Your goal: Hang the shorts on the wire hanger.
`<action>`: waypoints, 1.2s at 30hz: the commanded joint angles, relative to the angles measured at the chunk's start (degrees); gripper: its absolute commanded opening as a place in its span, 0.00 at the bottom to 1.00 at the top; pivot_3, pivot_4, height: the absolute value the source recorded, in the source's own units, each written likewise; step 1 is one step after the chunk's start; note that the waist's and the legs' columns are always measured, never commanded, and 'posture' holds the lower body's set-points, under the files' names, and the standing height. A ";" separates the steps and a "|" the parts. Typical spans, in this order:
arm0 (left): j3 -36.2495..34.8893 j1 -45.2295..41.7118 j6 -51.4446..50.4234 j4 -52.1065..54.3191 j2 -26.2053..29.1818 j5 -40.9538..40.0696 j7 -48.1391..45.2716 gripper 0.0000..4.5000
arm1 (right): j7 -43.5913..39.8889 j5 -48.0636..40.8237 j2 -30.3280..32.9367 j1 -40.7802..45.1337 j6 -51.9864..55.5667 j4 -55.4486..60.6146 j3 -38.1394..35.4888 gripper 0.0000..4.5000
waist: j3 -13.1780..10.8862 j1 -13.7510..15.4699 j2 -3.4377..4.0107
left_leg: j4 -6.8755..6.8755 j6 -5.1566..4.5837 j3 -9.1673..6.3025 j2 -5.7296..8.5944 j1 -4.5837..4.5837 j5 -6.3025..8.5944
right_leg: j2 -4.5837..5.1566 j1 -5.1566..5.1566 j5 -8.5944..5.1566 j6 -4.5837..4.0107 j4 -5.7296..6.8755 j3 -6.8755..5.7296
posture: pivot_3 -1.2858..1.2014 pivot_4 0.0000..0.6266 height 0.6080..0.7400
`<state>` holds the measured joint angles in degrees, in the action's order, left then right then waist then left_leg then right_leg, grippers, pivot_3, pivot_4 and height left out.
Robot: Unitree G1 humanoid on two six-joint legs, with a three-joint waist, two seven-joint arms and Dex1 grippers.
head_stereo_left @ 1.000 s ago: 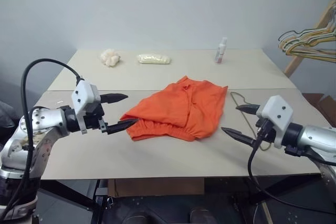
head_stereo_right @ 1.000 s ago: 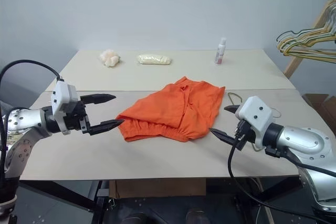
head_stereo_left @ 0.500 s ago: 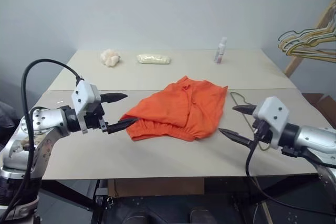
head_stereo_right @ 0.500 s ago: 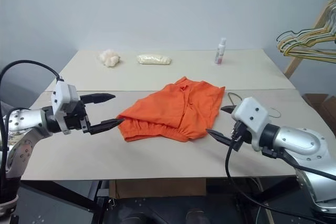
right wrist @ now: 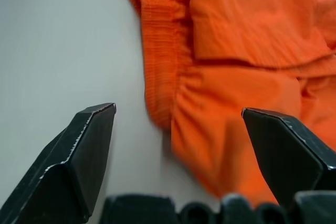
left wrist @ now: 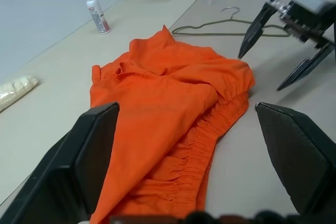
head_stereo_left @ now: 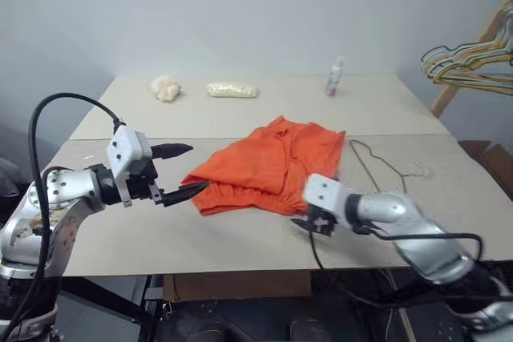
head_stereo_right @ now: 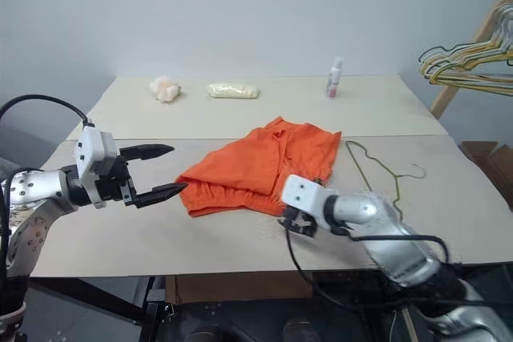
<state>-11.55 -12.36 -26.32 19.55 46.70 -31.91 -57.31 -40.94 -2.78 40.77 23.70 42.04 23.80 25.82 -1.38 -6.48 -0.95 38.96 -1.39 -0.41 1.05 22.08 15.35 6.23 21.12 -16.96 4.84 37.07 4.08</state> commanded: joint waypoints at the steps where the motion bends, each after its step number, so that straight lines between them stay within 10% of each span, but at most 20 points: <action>1: -1.28 -0.36 -0.01 1.85 0.22 -1.30 0.45 1.00 | 0.65 4.67 -3.31 4.25 2.35 -5.69 4.98 0.86 | 0.00 -0.33 -0.01 | 0.00 0.00 -0.05 0.01 0.02 0.00 | 0.00 0.00 0.00 0.00 0.01 -0.03 | 0.46 0.00 1.00; 12: -1.89 0.50 0.08 2.75 0.43 -0.99 1.16 1.00 | -2.44 10.62 -0.84 5.21 -7.54 -12.78 5.65 0.01 | 0.02 -0.62 0.00 | 0.00 0.02 -0.16 0.09 0.04 -0.01 | 0.05 0.04 0.00 0.00 0.05 -0.13 | 0.47 0.00 1.00; 20: -0.48 -1.53 0.76 1.07 0.21 -0.20 0.83 1.00 | -6.50 20.02 9.89 18.09 -59.67 -46.70 6.19 0.01 | -0.03 -1.47 0.06 | 0.01 0.02 -0.01 0.11 -0.09 -0.01 | 0.08 -0.07 0.00 0.00 0.00 -0.10 | 0.46 0.00 1.00; 30: 0.53 -2.46 1.61 0.17 -0.38 0.39 0.54 1.00 | -8.60 29.08 9.55 30.03 -78.11 -73.13 6.88 0.71 | -0.01 -5.51 0.08 | -0.06 0.05 -0.12 0.05 -0.15 -0.03 | 0.07 -0.23 -0.01 -0.04 -0.04 -0.11 | 0.46 0.00 1.00; 36: 0.40 -2.11 1.58 0.49 -0.55 0.16 0.52 1.00 | -19.24 9.22 13.99 11.29 -50.77 -36.21 -7.29 0.99 | 0.02 -5.99 0.12 | -0.05 0.03 -0.40 -0.01 -0.17 -0.02 | 0.05 -0.45 -0.01 -0.03 0.04 -0.22 | 0.46 0.00 1.00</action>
<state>-10.19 -13.68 -25.96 19.20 45.82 -31.57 -56.88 -57.62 13.56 54.69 36.53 -17.20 -23.93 22.84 -1.36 -12.47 -0.83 38.93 -1.37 -0.83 1.01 21.94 15.33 6.27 20.64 -16.97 4.80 37.11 3.85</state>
